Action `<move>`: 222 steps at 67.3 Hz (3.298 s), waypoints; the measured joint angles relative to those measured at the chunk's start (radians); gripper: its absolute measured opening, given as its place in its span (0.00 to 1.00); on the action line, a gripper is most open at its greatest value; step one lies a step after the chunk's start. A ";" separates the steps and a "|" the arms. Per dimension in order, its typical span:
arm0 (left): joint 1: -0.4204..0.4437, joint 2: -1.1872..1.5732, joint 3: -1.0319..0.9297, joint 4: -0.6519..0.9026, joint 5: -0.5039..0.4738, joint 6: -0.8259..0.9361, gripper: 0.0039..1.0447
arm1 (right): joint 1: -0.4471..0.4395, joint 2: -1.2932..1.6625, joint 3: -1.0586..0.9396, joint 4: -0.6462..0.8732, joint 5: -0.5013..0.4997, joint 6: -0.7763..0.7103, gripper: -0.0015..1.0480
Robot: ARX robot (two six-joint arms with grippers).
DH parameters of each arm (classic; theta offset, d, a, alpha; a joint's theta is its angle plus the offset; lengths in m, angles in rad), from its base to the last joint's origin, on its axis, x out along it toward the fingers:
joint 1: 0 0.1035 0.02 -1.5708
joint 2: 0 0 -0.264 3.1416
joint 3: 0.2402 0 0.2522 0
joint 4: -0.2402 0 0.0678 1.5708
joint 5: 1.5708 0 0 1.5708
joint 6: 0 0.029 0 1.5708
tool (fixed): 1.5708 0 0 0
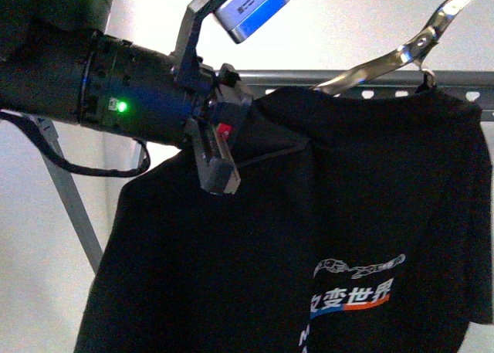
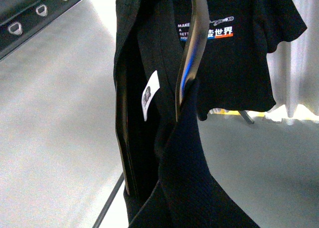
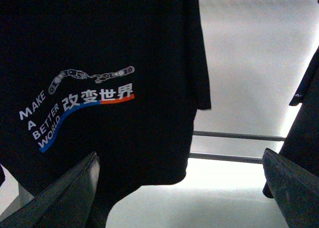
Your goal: Hang clothes on hanger
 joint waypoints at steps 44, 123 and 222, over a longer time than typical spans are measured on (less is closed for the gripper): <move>-0.090 0.068 0.048 -0.199 -0.104 0.344 0.03 | 0.000 0.000 0.000 0.000 0.000 0.000 0.93; -0.045 0.013 0.128 -0.133 -0.002 0.411 0.03 | 0.000 0.000 0.000 0.000 0.000 0.000 0.93; -0.047 0.011 0.126 -0.133 0.002 0.411 0.03 | -0.242 1.246 1.265 -0.432 -0.701 -1.530 0.93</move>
